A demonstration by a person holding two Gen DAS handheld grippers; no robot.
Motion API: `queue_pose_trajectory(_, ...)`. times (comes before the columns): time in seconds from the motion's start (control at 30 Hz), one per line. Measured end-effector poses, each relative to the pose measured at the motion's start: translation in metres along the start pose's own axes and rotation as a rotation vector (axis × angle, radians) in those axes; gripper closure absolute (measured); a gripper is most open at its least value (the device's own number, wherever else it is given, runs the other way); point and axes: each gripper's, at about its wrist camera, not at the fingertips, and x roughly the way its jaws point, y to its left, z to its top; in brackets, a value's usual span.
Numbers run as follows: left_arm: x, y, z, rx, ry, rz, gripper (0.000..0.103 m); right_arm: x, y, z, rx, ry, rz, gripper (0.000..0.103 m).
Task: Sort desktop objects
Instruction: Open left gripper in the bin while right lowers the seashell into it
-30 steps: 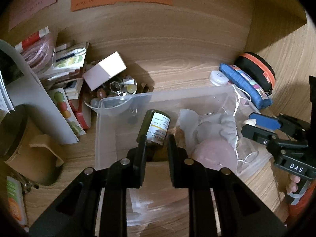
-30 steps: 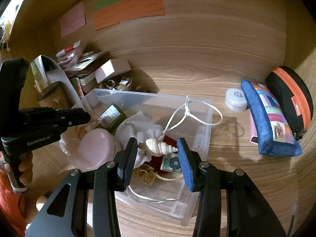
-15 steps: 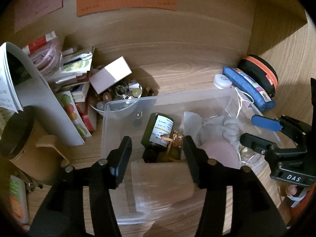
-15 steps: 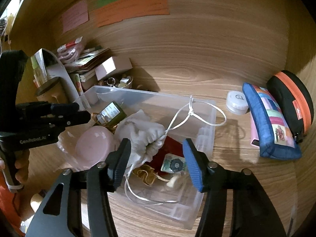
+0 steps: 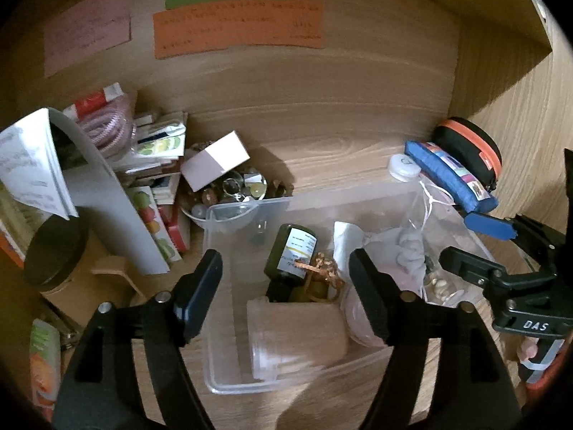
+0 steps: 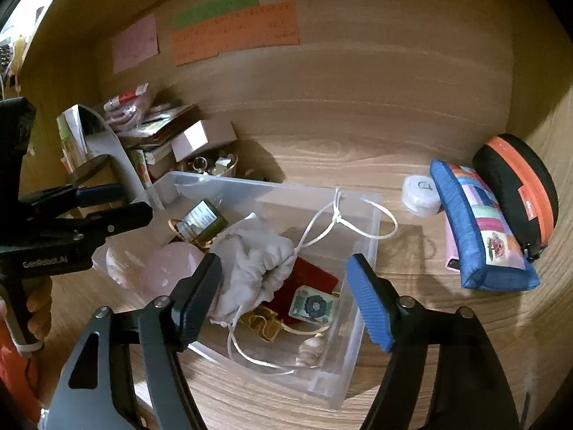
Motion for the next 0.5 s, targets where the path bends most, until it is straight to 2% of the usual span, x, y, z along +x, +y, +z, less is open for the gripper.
queue_pose_trajectory(0.23,-0.036,0.023,-0.006,-0.057,-0.034,0.024,0.01,-0.035,0.019,0.001,-0.04,-0.035,0.012,0.032)
queue_pose_trajectory(0.4,-0.065,0.043,-0.02,-0.079,-0.051,0.055,0.009,-0.054,0.036,-0.01,-0.059,-0.027,0.029,0.03)
queue_pose_trajectory(0.5,-0.076,0.053,-0.037,-0.082,-0.029,0.065,0.008,-0.058,0.05,-0.02,-0.089,-0.005,0.054,0.03)
